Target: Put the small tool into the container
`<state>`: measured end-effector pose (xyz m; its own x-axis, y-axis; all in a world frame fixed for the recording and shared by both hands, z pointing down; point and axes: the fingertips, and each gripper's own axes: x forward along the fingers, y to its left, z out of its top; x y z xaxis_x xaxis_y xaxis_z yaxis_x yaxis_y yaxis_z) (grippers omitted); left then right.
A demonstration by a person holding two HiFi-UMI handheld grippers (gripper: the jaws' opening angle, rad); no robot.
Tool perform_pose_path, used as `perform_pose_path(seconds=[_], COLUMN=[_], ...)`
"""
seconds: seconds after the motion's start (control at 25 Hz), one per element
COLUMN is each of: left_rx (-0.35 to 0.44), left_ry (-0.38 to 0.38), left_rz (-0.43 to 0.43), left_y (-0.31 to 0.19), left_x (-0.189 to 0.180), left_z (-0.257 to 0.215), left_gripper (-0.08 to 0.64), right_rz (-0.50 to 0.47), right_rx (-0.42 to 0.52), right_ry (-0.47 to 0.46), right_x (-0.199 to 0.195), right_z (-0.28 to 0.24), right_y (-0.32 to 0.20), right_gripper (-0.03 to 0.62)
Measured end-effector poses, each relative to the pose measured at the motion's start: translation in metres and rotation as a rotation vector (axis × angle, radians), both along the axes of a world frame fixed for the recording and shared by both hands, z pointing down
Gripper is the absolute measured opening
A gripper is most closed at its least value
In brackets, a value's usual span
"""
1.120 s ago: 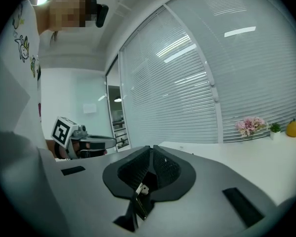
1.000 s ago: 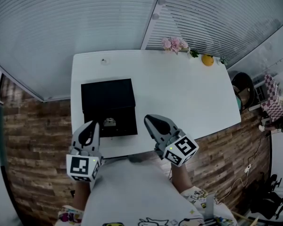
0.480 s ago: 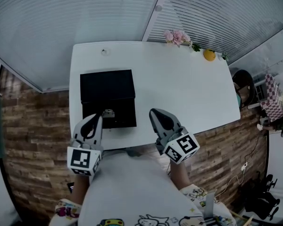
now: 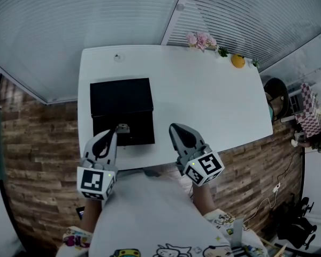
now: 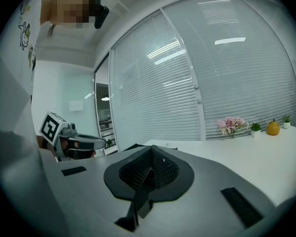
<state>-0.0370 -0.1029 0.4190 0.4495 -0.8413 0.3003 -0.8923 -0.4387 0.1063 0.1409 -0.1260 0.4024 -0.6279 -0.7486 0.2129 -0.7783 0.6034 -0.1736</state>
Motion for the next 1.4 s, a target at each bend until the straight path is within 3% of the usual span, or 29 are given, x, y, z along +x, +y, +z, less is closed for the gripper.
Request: perform_pose_path(seconds=[1.4], left_rx=[0.008], left_ry=[-0.010], left_rz=[-0.022], left_y=[0.004], left_x=[-0.014], left_z=[0.000], left_gripper=[0.005], right_rz=[-0.018], right_rx=[-0.018], right_ry=[0.008], right_x=[-0.006], right_z=[0.004], right_y=[-0.003], right_gripper=[0.000])
